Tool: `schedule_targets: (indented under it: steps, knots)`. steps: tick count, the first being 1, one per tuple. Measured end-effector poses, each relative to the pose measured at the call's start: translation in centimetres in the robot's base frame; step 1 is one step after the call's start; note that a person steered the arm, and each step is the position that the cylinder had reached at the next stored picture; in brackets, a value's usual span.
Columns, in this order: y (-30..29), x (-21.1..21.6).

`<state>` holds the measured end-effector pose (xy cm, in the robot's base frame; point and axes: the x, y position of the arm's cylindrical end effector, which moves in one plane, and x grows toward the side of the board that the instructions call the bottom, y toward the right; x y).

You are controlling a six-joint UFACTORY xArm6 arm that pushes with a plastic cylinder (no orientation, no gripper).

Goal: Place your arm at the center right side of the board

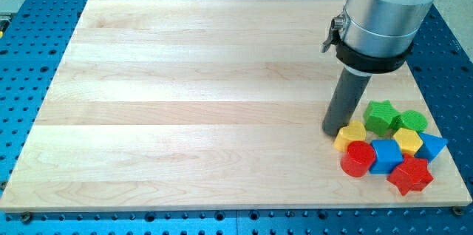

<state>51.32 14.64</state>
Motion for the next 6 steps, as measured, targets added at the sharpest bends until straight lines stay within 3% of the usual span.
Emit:
schedule_targets:
  steps: [1,3,4,5,6]
  knots:
    - [0.0,0.0]
    - [0.4,-13.1]
    - [1.0,-13.2]
    - [7.3,-11.7]
    - [9.6,-11.7]
